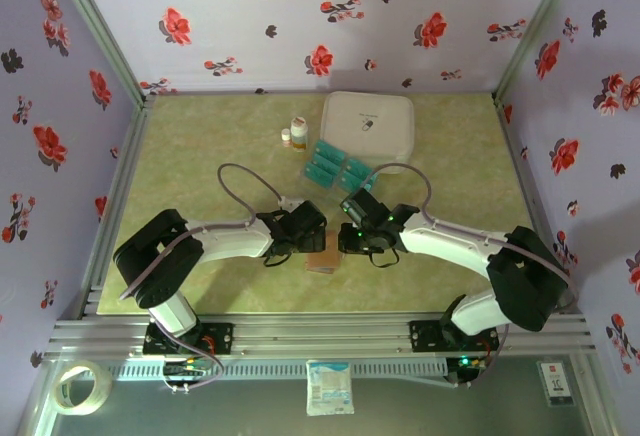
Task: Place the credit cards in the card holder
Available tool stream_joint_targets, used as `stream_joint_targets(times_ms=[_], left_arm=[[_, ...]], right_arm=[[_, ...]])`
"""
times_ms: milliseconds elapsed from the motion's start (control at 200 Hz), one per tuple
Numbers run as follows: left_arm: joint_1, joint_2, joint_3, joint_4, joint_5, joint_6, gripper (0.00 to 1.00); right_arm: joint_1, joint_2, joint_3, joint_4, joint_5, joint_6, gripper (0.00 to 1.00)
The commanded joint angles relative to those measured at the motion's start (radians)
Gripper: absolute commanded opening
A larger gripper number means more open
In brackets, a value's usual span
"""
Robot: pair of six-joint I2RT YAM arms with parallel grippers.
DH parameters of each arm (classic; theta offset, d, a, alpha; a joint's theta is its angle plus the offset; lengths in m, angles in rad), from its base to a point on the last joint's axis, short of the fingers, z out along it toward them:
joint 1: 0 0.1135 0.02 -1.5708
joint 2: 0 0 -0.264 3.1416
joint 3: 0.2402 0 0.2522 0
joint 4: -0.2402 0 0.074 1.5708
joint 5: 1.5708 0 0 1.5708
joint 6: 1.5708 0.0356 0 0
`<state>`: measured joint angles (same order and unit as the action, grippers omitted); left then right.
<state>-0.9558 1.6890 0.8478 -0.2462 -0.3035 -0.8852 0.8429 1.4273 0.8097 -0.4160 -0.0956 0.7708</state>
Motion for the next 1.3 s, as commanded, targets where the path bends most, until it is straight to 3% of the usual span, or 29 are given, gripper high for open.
stream_joint_targets(times_ms=[0,300,435,570,870,1295], left_arm=[[0.039,0.161,-0.087,0.075,-0.018,0.024,1.0],[0.039,0.166,-0.086,0.079,-0.016,0.024,1.0],[0.04,0.167,-0.084,0.079,-0.017,0.023,1.0],[0.039,0.167,-0.083,0.08,-0.016,0.022,1.0],[0.039,0.152,-0.079,0.084,-0.005,0.024,1.0],[0.046,0.079,-0.09,0.091,0.032,0.02,1.0]], right_arm=[[0.008,0.011,-0.002,-0.013,0.027,0.018,0.22],[0.008,0.029,-0.008,-0.001,0.02,0.02,0.19],[0.008,0.03,-0.01,0.001,0.017,0.019,0.14],[0.007,0.022,-0.01,0.001,0.013,0.019,0.0],[0.008,0.008,-0.015,0.116,-0.061,0.076,0.0],[0.009,0.157,-0.102,0.361,-0.116,0.172,0.0]])
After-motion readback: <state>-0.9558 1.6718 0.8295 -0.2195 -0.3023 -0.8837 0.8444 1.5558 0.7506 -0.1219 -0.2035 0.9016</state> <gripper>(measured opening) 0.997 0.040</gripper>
